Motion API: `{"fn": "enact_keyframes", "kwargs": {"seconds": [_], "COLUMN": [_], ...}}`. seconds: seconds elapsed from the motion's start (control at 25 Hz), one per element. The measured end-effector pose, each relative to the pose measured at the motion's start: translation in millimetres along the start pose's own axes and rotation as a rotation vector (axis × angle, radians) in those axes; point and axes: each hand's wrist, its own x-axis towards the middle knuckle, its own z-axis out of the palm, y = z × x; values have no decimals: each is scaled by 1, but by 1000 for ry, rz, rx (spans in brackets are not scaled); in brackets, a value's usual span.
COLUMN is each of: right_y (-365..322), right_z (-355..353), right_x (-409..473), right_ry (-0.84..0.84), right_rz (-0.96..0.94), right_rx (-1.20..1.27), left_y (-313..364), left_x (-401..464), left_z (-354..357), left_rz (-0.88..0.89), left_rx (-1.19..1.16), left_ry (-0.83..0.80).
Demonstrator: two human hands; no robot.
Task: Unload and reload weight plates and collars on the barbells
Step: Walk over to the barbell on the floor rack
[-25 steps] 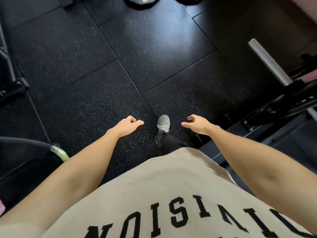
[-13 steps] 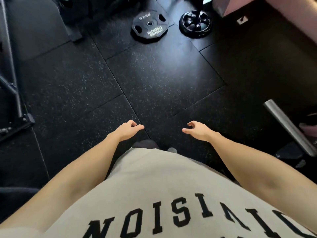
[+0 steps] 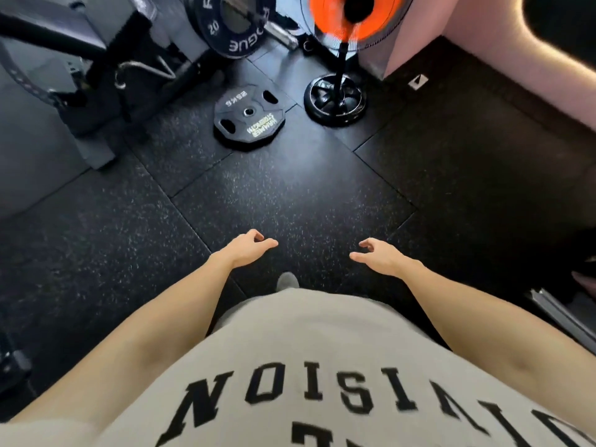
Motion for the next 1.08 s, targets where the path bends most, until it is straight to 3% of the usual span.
{"fn": "enact_keyframes", "kwargs": {"seconds": [0.32, 0.6, 0.88, 1.08], "right_y": [-87, -98, -58, -19], "right_z": [-116, -243, -330, -321], "right_x": [111, 215, 230, 199], "right_ry": [88, 135, 319, 481], "right_rz": [28, 89, 302, 534], "right_rx": [140, 230, 577, 879], "left_y": [112, 258, 431, 547], "left_x": [140, 258, 352, 390], "left_z": [-157, -231, -238, -194], "left_rz": [115, 216, 422, 630], "left_rx": [124, 258, 528, 837], "left_ry": [-26, -43, -161, -344]}}
